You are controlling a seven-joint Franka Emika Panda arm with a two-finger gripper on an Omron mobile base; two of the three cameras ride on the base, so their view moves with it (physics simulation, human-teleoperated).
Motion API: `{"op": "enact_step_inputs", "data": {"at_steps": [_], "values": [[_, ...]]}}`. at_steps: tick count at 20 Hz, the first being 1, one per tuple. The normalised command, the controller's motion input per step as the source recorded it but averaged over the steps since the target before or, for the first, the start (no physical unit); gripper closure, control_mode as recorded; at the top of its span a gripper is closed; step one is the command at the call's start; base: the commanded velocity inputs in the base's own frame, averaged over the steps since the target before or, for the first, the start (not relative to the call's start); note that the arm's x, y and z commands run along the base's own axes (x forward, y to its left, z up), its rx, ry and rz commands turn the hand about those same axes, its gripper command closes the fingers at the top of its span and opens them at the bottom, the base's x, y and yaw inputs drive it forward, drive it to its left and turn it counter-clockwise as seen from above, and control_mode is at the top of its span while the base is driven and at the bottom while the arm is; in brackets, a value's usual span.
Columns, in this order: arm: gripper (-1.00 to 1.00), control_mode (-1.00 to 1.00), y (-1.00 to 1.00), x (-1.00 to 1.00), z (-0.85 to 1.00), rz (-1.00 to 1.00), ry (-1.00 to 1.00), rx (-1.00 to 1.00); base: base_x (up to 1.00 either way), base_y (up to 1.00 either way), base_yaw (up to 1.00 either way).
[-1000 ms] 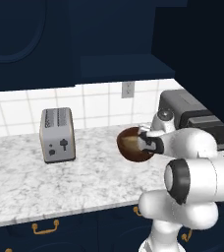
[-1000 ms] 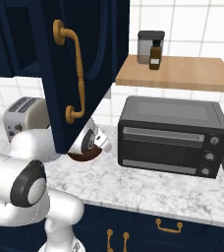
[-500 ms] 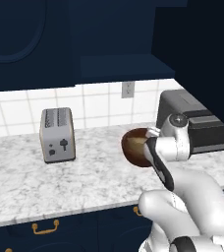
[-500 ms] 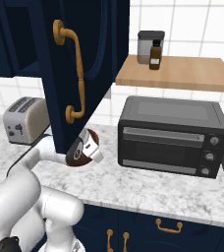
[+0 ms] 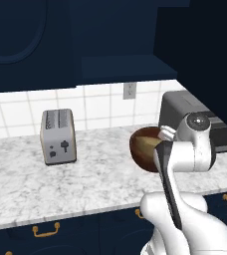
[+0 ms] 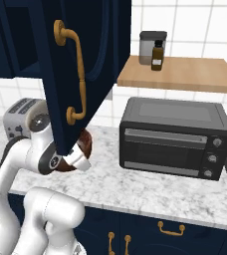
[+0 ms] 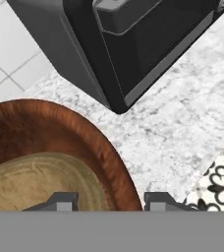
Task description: Pick up the bowls on the counter and stack them on top of one another in the open cabinet. Place the smaller bowl on top of the larger bowl.
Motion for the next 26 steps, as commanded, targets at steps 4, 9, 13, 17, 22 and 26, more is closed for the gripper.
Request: {"op": "enact_step_inputs", "data": {"at_steps": [4,9,13,17,22,26], "values": [[1.00,-1.00,0.67,-0.52,0.99,-0.10,0.00,0.00,0.00,0.00,0.00],[1.00,-1.00,0.65,-0.24,1.00,-0.01,-0.04,0.00,0.00,0.00,0.00],[1.00,-1.00,0.39,-0.07,1.00,-0.02,-0.13,0.00,0.00,0.00,0.00],[1.00,-1.00,0.25,0.02,0.97,-0.03,-0.11,0.00,0.00,0.00,0.00],[1.00,-1.00,0.05,0.06,0.49,-0.06,-0.22,0.13,0.00,0.00,0.00],[1.00,-1.00,0.00,0.16,0.58,-0.02,-0.30,0.19,0.00,0.00,0.00]]}}
